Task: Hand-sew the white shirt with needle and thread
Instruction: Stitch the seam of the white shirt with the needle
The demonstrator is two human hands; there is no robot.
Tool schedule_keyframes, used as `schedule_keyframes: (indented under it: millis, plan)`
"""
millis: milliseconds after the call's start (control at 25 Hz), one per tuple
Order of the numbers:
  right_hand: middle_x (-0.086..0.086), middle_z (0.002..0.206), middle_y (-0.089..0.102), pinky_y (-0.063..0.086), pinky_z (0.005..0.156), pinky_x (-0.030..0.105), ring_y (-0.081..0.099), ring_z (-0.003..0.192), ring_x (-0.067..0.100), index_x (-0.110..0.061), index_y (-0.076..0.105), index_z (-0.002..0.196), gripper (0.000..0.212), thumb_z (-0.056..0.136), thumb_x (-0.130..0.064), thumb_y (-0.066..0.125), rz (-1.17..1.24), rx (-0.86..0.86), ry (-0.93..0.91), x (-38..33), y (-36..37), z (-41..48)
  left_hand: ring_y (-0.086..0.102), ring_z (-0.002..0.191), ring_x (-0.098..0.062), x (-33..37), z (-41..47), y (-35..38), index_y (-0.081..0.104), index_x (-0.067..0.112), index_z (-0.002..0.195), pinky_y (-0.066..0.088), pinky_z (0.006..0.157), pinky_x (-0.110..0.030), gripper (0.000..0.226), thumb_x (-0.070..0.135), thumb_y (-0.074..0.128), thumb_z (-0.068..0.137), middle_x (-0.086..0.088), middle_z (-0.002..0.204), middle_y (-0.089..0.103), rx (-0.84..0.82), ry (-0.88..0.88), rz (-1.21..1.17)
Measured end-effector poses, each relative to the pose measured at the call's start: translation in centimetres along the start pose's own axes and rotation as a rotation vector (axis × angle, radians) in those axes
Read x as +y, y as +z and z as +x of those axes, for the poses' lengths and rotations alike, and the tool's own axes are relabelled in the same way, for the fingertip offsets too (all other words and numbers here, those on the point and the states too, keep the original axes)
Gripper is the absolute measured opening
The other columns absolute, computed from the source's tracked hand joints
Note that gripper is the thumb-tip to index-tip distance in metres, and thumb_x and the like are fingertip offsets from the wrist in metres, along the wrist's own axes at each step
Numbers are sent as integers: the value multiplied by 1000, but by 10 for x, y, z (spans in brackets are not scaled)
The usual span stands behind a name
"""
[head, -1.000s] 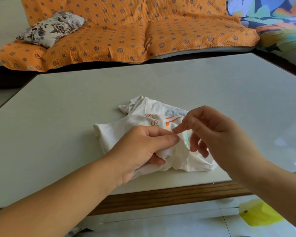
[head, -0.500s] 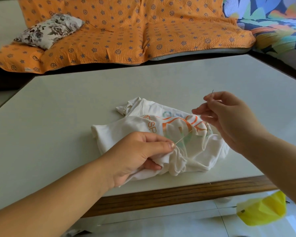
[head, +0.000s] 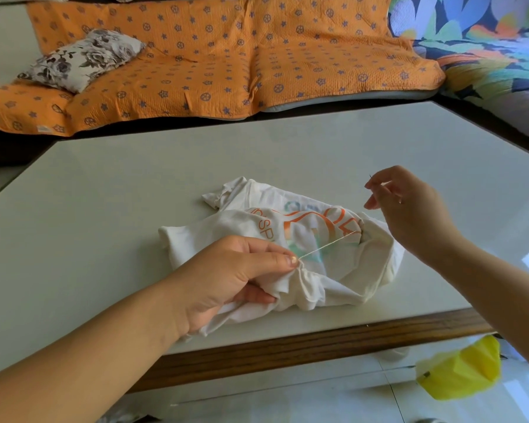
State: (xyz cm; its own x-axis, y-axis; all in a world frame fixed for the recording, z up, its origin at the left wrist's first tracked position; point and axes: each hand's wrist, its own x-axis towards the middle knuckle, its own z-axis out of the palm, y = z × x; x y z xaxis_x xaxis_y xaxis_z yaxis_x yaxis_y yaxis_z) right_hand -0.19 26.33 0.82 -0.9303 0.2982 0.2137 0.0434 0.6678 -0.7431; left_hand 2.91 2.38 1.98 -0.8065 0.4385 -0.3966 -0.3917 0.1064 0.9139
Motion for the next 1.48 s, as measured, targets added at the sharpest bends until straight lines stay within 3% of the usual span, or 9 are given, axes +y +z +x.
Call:
schedule_keyframes:
  millis: [120,280,400,720,920,1040,1120,1280,1480]
  plan:
    - [-2,73,73,45,50,30,65,58,18,-18,60,94,13,98,-15,48,261,-148,52,-32,-3,-26,66,63,-6,0,1,3,81,20,73,57,58,-21,13,24,74,63,2,71,71,47,40,-14]
    - [6,69,71,50,46,31,67,50,22,-11,61,89,11,96,-12,53,419,-563,127,-62,-4,-71,65,67,-4,-1,3,6,79,16,83,57,59,-21,16,24,72,70,3,73,71,95,120,-2]
    - [7,68,72,58,64,26,73,63,22,-13,61,86,16,97,-7,51,363,-482,81,-56,0,-75,67,67,-5,1,-1,3,77,14,88,57,61,-20,10,12,72,79,0,75,74,98,135,76]
    - [-8,63,71,42,60,4,64,58,-3,-30,58,80,24,96,-13,52,114,-303,-133,-44,1,-69,67,63,-8,2,-3,-9,76,18,81,58,57,-23,5,15,72,82,1,73,74,197,214,283]
    - [-13,69,68,44,64,8,63,61,-4,-34,60,80,24,94,-15,56,101,-261,-205,-39,5,-71,67,64,-8,2,-5,-7,76,16,85,58,57,-24,7,19,71,81,-4,80,75,175,216,280]
    - [-21,82,62,45,64,15,61,72,-1,-39,59,89,14,96,-28,54,-24,-61,-422,-37,4,-80,67,66,-6,0,-5,-7,76,17,85,58,58,-24,5,16,71,84,0,78,74,165,212,238]
    - [-19,77,63,45,57,17,62,66,4,-39,56,94,9,95,-36,47,-33,-70,-480,-39,1,-88,68,70,-7,-1,-6,-7,76,19,83,57,58,-25,7,16,71,83,0,79,74,158,216,211]
    - [-11,59,65,43,48,11,60,45,6,-39,64,85,11,91,-34,56,155,-370,-174,-44,3,-97,69,72,-10,-2,-7,-8,77,20,80,58,58,-26,10,14,70,84,-3,82,76,155,210,173]
    - [-3,56,65,46,47,15,60,42,10,-35,70,80,14,89,-29,60,246,-417,-63,-44,5,-95,67,67,-9,0,-8,-6,76,21,77,54,54,-21,8,24,71,71,-3,79,75,128,206,138]
